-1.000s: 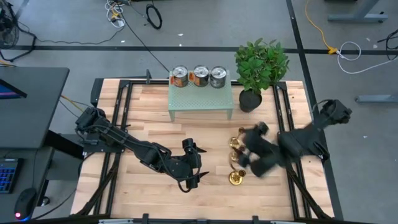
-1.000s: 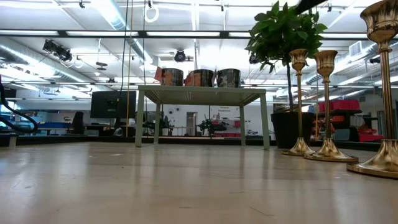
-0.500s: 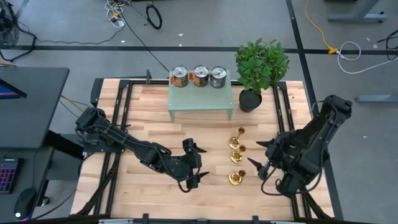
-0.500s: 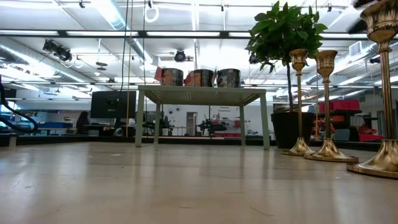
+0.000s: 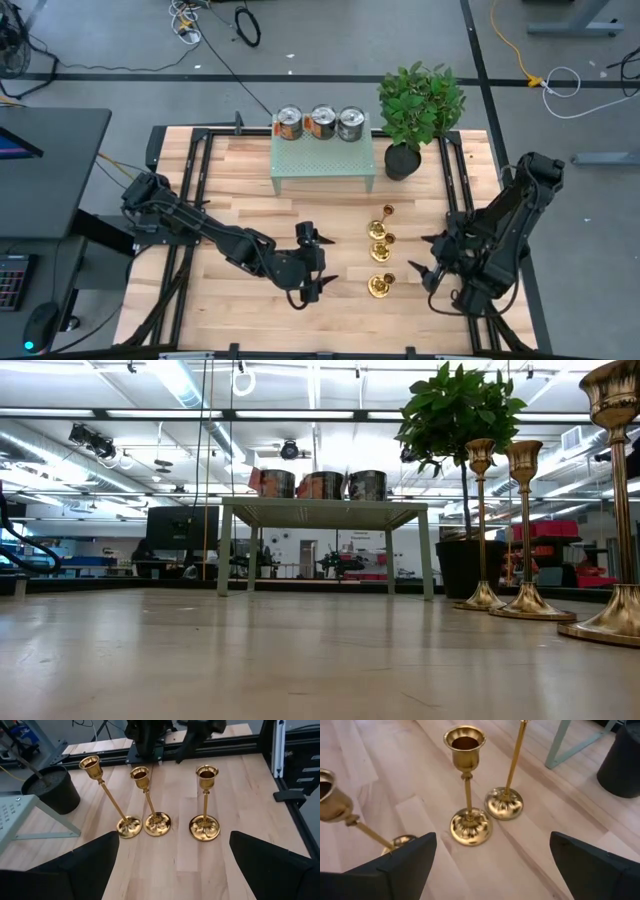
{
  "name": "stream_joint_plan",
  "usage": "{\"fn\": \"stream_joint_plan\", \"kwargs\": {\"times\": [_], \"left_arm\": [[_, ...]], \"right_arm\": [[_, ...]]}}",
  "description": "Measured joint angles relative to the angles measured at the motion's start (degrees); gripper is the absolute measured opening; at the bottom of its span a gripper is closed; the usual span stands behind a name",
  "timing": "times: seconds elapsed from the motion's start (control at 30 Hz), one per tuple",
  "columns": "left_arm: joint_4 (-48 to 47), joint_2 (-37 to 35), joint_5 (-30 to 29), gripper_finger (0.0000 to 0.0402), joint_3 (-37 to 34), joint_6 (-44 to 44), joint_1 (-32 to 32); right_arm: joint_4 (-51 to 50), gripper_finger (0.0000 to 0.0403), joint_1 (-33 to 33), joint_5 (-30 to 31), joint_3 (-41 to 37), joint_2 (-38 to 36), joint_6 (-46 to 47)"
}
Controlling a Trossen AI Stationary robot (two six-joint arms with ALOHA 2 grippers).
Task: Pick & Place candle stick holders
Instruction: Put the center gold candle holder on the shelf
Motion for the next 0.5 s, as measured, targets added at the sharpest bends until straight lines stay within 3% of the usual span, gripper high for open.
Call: {"fn": "stream_joint_plan", "kwargs": {"times": [0.3,0.5], "left_arm": [[0.7,0.0,0.0,0.0390,0.0,0.0,0.0],[0.7,0.0,0.1,0.0390,0.0,0.0,0.0]], "right_arm": [[4.0,0.0394,-0.6,1.4,-5.1,0.0,1.2],[11.9,0.0394,-1.2,1.6,-9.0,0.0,-3.9]]}}
